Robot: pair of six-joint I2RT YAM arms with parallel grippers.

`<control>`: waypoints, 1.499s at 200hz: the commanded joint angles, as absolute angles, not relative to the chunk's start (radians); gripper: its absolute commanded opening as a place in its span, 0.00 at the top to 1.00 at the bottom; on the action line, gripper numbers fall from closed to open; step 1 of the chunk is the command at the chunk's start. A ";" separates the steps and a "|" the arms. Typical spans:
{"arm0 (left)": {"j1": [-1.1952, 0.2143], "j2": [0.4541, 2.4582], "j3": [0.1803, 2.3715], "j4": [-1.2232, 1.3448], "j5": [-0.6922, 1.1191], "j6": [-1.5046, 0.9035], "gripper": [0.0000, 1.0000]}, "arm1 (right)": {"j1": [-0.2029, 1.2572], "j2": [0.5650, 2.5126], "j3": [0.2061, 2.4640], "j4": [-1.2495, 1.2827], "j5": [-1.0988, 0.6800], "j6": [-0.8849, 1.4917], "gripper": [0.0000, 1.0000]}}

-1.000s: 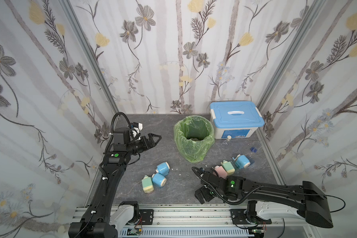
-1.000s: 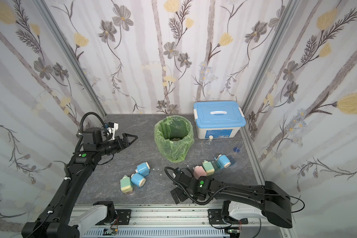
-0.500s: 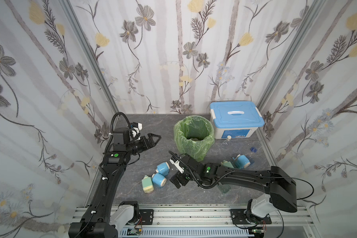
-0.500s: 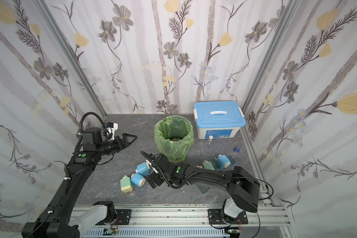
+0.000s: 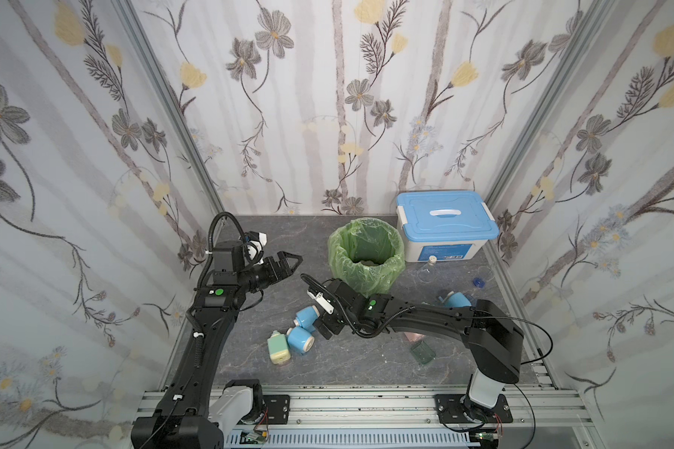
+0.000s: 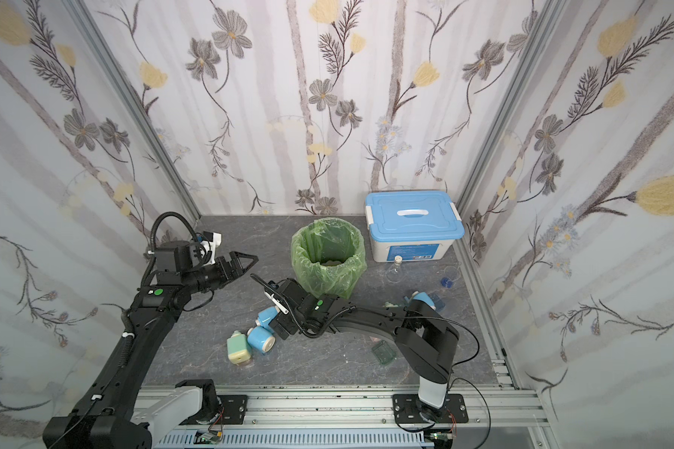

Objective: Take out the pencil sharpener tray and clean the shavings
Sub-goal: Move the pencil sharpener to the center of the board.

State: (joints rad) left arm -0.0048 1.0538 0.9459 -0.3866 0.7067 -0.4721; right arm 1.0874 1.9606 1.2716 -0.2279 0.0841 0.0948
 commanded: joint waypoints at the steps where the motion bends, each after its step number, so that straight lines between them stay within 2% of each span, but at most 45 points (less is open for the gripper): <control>1: -0.002 1.060 0.943 -0.365 0.707 -0.471 0.00 | 1.086 1.994 1.311 -0.190 0.097 -0.040 0.00; 44: 0.011 1.062 0.943 -0.372 0.698 -0.469 0.00 | 1.078 2.034 1.342 -0.183 0.053 -0.236 0.00; 76: 0.039 1.073 0.971 -0.433 0.600 -0.476 0.00 | 1.055 2.048 1.342 -0.144 -0.027 -0.347 0.00; 140: 0.183 1.085 0.974 -0.494 0.601 -0.499 0.00 | 0.999 2.054 1.340 -0.086 -0.239 -0.615 0.01; 208: 0.287 1.079 0.928 -0.495 0.583 -0.529 0.00 | 0.993 2.169 1.554 -0.294 -0.385 -0.725 0.00; 241: 0.291 1.080 0.917 -0.490 0.582 -0.525 0.00 | 0.991 2.201 1.621 -0.424 -0.404 -0.787 0.00; 300: 0.292 1.093 0.899 -0.469 0.598 -0.524 0.00 | 0.986 2.263 1.714 -0.580 -0.286 -0.831 0.03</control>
State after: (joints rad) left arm 0.2897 1.0889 0.9039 -0.4923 0.5892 -0.5270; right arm 0.9890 2.2467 1.6871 -0.5125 -0.3096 -0.7872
